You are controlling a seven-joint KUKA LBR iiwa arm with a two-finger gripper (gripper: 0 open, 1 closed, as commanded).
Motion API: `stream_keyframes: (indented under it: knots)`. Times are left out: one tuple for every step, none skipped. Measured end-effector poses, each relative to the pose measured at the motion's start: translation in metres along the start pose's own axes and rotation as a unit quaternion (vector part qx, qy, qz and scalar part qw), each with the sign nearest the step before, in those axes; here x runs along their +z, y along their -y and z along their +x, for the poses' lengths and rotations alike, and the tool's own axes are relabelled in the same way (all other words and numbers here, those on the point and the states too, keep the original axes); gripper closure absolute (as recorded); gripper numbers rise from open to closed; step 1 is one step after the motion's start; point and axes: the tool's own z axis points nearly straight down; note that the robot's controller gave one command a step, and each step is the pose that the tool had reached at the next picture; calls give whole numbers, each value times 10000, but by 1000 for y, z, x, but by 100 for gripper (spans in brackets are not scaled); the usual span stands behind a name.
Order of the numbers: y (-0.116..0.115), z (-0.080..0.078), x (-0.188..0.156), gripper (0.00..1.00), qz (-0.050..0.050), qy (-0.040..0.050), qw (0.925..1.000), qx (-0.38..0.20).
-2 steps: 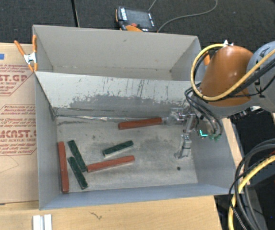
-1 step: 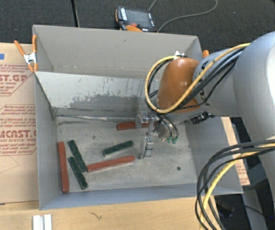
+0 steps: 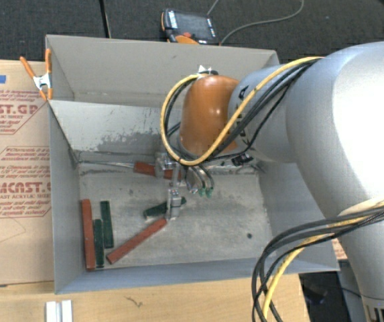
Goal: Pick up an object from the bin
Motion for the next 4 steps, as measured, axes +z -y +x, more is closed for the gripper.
stream_keyframes:
  knots:
    - [4,-1,-2,100,6,11,10000,28]
    - [11,12,-37,100,13,-14,9903,1392]
    - [11,13,-37,0,19,-18,9903,1389]
    - [14,12,1,0,16,-31,9786,2058]
